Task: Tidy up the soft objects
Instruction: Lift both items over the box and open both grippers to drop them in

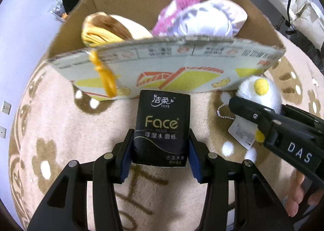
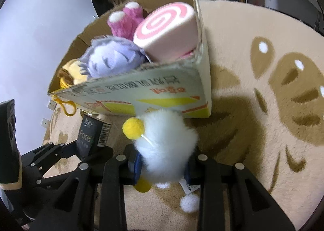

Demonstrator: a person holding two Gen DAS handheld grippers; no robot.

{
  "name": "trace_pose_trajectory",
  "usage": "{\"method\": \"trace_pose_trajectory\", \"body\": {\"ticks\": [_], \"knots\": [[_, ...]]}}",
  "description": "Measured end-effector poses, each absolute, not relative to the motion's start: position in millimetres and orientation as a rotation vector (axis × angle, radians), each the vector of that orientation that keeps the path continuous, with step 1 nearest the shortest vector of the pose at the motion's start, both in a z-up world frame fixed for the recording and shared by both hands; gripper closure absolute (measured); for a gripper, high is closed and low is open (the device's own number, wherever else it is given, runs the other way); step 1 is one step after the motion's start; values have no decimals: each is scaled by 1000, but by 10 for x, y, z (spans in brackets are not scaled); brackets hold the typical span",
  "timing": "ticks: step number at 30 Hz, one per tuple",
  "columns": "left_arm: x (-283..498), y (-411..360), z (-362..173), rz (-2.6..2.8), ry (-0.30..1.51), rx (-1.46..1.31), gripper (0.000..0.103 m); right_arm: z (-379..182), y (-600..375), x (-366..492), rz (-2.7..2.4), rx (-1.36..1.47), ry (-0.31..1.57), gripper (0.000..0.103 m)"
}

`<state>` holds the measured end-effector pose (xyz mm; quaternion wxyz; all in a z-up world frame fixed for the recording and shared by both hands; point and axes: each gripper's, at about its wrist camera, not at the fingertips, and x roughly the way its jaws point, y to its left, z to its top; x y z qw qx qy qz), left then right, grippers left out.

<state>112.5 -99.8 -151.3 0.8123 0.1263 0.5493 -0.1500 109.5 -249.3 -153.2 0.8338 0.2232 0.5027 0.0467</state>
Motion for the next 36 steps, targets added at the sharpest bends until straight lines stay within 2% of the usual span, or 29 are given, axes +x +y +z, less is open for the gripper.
{"method": "trace_pose_trajectory", "body": {"ticks": [11, 24, 36], "knots": [[827, -700, -906, -306, 985, 229, 56, -1064, -2379, 830, 125, 433, 947, 70], [886, -615, -313, -278, 793, 211, 56, -212, -2559, 642, 135, 331, 690, 70], [1231, -628, -101, -275, 678, 182, 56, 0, -2746, 887, 145, 338, 563, 70]]}}
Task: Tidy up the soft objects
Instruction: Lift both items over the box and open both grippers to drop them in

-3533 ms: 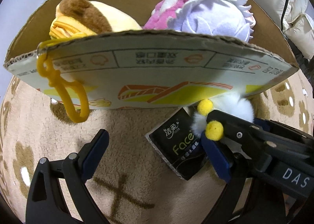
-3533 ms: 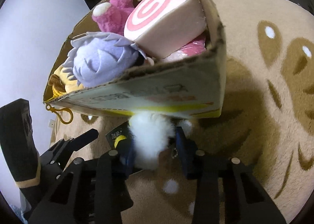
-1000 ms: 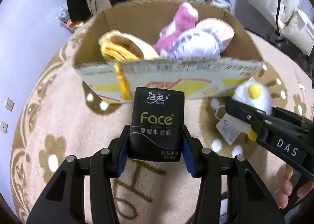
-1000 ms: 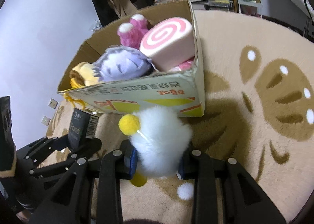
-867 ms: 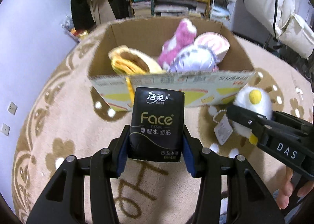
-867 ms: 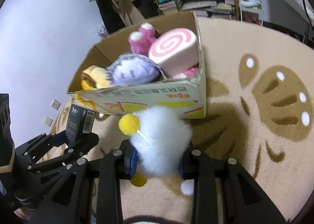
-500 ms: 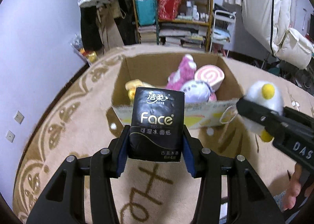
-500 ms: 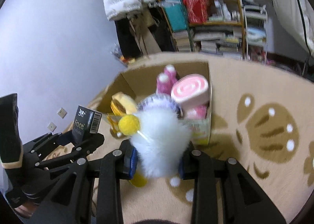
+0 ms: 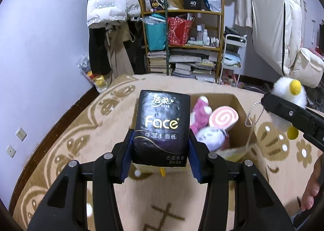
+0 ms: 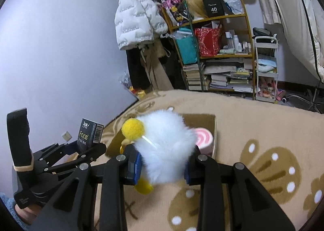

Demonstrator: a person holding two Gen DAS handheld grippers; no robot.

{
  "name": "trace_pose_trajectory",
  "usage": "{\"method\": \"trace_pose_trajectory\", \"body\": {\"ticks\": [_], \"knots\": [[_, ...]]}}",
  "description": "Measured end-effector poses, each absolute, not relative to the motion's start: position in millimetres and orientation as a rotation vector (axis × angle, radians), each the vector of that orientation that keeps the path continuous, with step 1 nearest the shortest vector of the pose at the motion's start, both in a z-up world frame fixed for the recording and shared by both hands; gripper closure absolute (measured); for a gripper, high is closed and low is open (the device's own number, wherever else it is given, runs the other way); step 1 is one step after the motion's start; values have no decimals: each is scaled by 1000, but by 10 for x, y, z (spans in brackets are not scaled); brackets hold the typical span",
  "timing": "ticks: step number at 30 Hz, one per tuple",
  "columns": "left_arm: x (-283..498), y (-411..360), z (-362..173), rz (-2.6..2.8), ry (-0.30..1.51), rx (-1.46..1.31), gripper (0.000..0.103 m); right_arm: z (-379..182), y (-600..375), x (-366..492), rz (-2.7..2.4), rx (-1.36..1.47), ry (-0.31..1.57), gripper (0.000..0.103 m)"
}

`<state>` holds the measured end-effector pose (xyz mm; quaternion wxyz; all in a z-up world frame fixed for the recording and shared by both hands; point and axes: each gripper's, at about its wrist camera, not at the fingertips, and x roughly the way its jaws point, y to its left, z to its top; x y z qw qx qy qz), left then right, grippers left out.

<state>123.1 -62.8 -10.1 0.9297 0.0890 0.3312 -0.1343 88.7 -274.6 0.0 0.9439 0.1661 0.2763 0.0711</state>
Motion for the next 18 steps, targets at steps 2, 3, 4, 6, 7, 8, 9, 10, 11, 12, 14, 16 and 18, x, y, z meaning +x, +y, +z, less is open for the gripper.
{"method": "trace_pose_trajectory", "body": {"ticks": [2, 3, 4, 6, 7, 8, 9, 10, 11, 12, 14, 16, 18], "knots": [[1310, -658, -98, -276, 666, 190, 56, 10, -2765, 944, 150, 338, 551, 70], [1352, -673, -101, -276, 661, 191, 56, 8, -2768, 974, 153, 337, 545, 70], [1377, -684, -106, -276, 660, 191, 56, 8, -2774, 1008, 159, 338, 540, 70], [1449, -694, -125, -289, 652, 163, 56, -1, -2783, 1080, 167, 336, 530, 70], [1474, -695, -135, -295, 655, 146, 56, -4, -2780, 1117, 170, 332, 525, 70], [1490, -706, -150, -296, 657, 140, 56, -10, -2775, 1134, 172, 331, 521, 70], [1516, -722, -165, -298, 659, 141, 56, -19, -2770, 1163, 174, 330, 517, 70], [1543, -745, -184, -297, 661, 149, 56, -31, -2768, 1185, 176, 330, 517, 70], [1583, -771, -205, -297, 663, 159, 56, -48, -2766, 1219, 180, 332, 519, 70], [1600, -783, -220, -297, 665, 163, 56, -68, -2768, 1256, 186, 334, 523, 70], [1658, -802, -253, -295, 671, 168, 56, -106, -2757, 1328, 192, 329, 532, 70], [1715, -814, -283, -295, 679, 172, 56, -156, -2745, 1402, 197, 320, 543, 69], [1755, -822, -307, -292, 683, 180, 56, -207, -2734, 1461, 204, 320, 556, 69]]}}
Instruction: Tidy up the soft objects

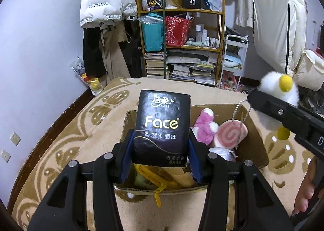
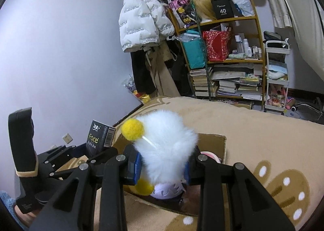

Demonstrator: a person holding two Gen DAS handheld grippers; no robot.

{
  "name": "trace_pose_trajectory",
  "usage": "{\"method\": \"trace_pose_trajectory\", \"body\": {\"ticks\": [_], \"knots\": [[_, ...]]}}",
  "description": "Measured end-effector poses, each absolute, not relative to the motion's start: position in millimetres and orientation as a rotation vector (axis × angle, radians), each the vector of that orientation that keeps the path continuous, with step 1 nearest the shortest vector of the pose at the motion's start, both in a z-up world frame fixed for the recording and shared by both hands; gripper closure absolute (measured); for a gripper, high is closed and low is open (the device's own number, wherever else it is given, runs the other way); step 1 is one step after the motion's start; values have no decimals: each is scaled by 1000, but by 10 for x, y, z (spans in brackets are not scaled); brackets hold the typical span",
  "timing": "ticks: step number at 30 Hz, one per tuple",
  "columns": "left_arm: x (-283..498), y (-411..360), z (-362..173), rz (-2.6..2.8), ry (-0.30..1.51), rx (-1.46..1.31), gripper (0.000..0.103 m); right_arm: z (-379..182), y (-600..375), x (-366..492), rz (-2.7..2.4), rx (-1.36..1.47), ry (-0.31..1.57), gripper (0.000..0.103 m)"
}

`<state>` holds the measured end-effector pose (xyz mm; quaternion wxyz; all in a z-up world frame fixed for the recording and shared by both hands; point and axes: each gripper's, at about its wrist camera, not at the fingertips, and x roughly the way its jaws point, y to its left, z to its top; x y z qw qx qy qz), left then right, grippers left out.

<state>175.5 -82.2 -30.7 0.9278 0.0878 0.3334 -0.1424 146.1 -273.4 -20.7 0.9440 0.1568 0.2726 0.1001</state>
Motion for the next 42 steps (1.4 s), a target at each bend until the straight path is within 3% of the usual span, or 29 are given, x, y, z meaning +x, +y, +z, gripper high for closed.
{"method": "trace_pose_trajectory", "body": {"ticks": [14, 25, 27, 29, 34, 36, 42], "knots": [[1950, -825, -527, -278, 741, 193, 56, -569, -2687, 1685, 265, 400, 643, 67], [1954, -689, -621, -258, 803, 181, 48, -646, -2747, 1780, 266, 470, 666, 61], [1933, -666, -606, -250, 803, 179, 45, -615, -2730, 1758, 277, 470, 650, 53], [1907, -635, -588, -242, 802, 174, 34, -575, -2716, 1727, 272, 455, 639, 48], [1829, -581, -546, -219, 794, 183, 23, -500, -2729, 1666, 258, 448, 630, 45], [1785, -551, -521, -207, 788, 180, 18, -455, -2747, 1632, 244, 442, 621, 33], [1610, -452, -402, -180, 766, 174, 9, -288, -2781, 1453, 211, 428, 591, 16]]}}
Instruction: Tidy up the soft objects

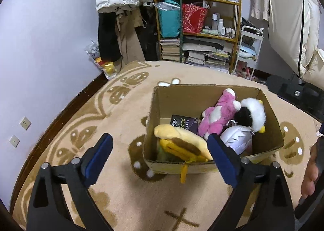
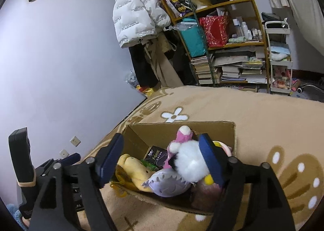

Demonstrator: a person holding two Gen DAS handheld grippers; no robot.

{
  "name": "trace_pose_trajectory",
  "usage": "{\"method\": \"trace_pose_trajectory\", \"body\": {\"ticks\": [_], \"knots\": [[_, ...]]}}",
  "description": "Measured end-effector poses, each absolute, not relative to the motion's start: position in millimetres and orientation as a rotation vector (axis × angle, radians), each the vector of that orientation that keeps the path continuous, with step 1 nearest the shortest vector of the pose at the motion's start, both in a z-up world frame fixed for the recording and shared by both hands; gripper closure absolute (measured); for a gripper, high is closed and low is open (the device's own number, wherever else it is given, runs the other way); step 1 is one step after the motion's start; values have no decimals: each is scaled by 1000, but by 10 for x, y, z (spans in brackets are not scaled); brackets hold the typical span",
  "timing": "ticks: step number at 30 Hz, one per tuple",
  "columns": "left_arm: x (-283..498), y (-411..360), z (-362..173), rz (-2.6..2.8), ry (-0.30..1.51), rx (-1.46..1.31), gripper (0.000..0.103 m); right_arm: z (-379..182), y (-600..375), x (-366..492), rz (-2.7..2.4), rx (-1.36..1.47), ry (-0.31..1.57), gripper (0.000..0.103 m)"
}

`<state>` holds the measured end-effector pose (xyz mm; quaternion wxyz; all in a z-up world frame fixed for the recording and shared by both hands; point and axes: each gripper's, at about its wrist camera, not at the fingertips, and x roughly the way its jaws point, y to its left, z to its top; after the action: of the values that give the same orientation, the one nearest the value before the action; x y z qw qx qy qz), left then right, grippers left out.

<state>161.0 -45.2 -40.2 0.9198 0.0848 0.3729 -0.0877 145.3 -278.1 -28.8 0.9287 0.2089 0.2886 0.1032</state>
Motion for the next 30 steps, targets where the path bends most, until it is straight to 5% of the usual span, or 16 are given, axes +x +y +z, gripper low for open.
{"method": "trace_pose_trajectory", "body": {"ticks": [8, 30], "knots": [[1372, -391, -182, -168, 726, 178, 7, -46, -2757, 1173, 133, 333, 577, 0], [520, -217, 335, -171, 583, 187, 1, 448, -2723, 100, 45, 283, 508, 0]]}}
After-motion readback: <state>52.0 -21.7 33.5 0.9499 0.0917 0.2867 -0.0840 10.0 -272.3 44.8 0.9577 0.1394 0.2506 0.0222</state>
